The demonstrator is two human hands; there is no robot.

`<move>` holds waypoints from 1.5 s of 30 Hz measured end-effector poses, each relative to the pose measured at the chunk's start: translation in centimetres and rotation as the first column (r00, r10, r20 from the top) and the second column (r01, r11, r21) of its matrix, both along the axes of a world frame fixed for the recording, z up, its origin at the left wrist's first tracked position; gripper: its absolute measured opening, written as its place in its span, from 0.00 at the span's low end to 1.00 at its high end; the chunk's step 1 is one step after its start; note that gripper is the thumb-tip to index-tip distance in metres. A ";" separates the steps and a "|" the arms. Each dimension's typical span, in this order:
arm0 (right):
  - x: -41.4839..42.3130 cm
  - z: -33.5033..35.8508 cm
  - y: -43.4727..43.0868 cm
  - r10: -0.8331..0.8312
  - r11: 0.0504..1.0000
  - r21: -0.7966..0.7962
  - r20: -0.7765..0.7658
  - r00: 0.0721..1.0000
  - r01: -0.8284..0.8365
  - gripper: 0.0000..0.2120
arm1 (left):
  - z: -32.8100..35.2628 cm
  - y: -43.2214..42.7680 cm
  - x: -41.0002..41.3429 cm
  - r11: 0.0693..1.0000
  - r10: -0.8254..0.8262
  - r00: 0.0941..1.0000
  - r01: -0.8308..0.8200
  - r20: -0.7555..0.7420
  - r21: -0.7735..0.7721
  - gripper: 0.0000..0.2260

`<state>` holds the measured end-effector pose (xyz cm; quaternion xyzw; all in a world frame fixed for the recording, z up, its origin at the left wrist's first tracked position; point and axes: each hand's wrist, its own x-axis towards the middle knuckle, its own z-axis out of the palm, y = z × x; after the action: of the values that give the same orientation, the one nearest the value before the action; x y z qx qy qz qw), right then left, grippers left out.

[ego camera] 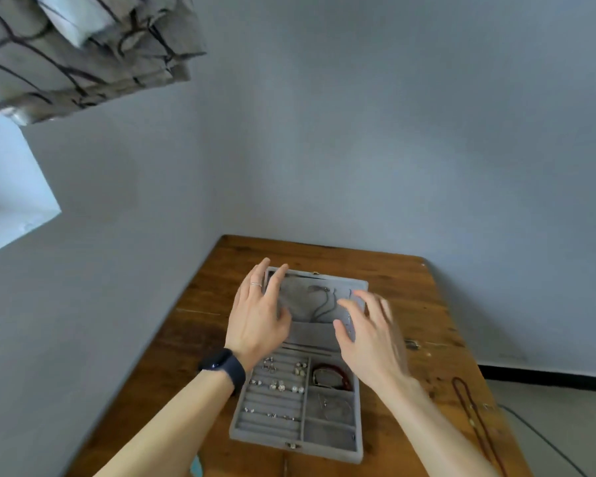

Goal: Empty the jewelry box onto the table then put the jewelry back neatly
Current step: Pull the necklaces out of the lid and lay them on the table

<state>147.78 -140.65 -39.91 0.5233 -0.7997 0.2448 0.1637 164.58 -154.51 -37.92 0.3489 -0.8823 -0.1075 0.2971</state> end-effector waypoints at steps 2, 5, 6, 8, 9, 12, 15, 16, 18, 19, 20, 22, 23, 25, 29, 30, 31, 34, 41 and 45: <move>-0.4 0.9 -1.9 0.031 0.999 -0.041 -0.002 1.000 -0.032 0.15 | 0.6 -1.4 -0.6 0.995 0.009 1.000 -0.007 -0.023 0.099 0.33; -0.9 1.7 -4.3 0.090 0.994 -0.068 -0.016 0.996 -0.091 0.12 | 0.7 -3.1 -1.1 0.965 -0.010 0.999 0.018 -0.032 0.260 0.34; -1.1 1.8 -4.9 0.106 0.992 -0.061 -0.022 0.994 -0.107 0.11 | 0.7 -3.6 -1.2 0.948 -0.025 0.999 0.035 -0.035 0.315 0.34; -1.4 1.9 -6.0 0.131 0.991 -0.026 -0.020 0.991 -0.132 0.09 | 0.7 -4.4 -1.2 0.905 -0.048 0.998 0.060 -0.039 0.421 0.33; -1.6 1.9 -6.5 0.141 0.990 -0.001 -0.016 0.990 -0.141 0.08 | 0.7 -4.7 -1.2 0.885 -0.059 0.997 0.073 -0.045 0.460 0.32; -1.9 2.0 -7.3 0.153 0.987 0.061 -0.031 0.988 -0.151 0.07 | 0.6 -5.3 -0.8 0.868 -0.075 0.994 0.103 -0.078 0.485 0.31; -1.8 1.9 -7.6 0.129 0.991 0.043 -0.101 0.986 -0.125 0.05 | 0.5 -5.6 -0.5 0.876 -0.091 0.991 0.127 -0.100 0.466 0.30; -1.8 1.9 -7.7 0.127 0.992 0.031 -0.116 0.985 -0.124 0.04 | 0.4 -5.7 -0.3 0.878 -0.093 0.990 0.133 -0.109 0.460 0.30; -2.0 2.0 -7.6 0.153 0.987 -0.027 -0.103 0.983 -0.157 0.03 | 0.3 -5.7 0.0 0.885 -0.102 0.988 0.142 -0.114 0.443 0.30; -2.2 2.3 -7.3 0.176 0.981 -0.078 -0.059 0.983 -0.180 0.03 | 0.3 -5.7 0.1 0.887 -0.108 0.988 0.146 -0.112 0.437 0.30; -2.3 2.7 -7.0 0.192 0.973 -0.134 0.010 0.981 -0.189 0.03 | 0.3 -5.7 0.2 0.890 -0.112 0.987 0.150 -0.113 0.430 0.30; -2.4 4.2 -6.2 0.201 0.962 -0.217 0.151 0.968 -0.166 0.02 | 0.3 -5.7 0.4 0.896 -0.114 0.987 0.153 -0.116 0.418 0.30; -2.5 5.0 -5.9 0.195 0.960 -0.240 0.191 0.962 -0.147 0.02 | 0.4 -5.6 0.4 0.897 -0.112 0.987 0.151 -0.117 0.416 0.30; -2.5 6.6 -5.5 0.198 0.954 -0.269 0.240 0.950 -0.131 0.02 | 0.5 -5.5 0.3 0.896 -0.104 0.989 0.140 -0.107 0.421 0.30; -1.9 10.0 -4.5 0.242 0.934 -0.339 0.364 0.899 -0.114 0.02 | 1.5 -4.9 -0.3 0.901 -0.105 0.994 0.109 -0.031 0.420 0.32; -1.7 10.8 -4.1 0.247 0.931 -0.346 0.369 0.896 -0.114 0.03 | 2.1 -4.7 -0.5 0.903 -0.105 0.994 0.108 -0.032 0.416 0.33; -1.5 11.5 -3.7 0.251 0.931 -0.347 0.373 0.894 -0.116 0.03 | 2.9 -4.3 -0.7 0.905 -0.110 0.993 0.118 -0.042 0.408 0.33; -1.0 13.4 -2.7 0.255 0.927 -0.357 0.385 0.887 -0.111 0.04 | 5.9 -2.8 -1.7 0.910 -0.185 0.979 0.204 -0.086 0.362 0.31; 0.3 16.7 -0.8 0.312 0.863 -0.492 0.352 0.883 -0.109 0.04 | 13.0 2.5 -3.2 0.879 -0.347 0.917 0.391 -0.196 0.273 0.15; 1.1 19.0 0.5 0.349 0.833 -0.542 0.360 0.865 -0.110 0.04 | 15.7 4.3 -3.0 0.889 -0.334 0.888 0.408 -0.315 0.209 0.04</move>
<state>148.84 -140.10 -20.94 0.4866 -0.6522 0.5763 0.0762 161.56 -150.25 -22.20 0.1913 -0.8610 -0.3285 0.3379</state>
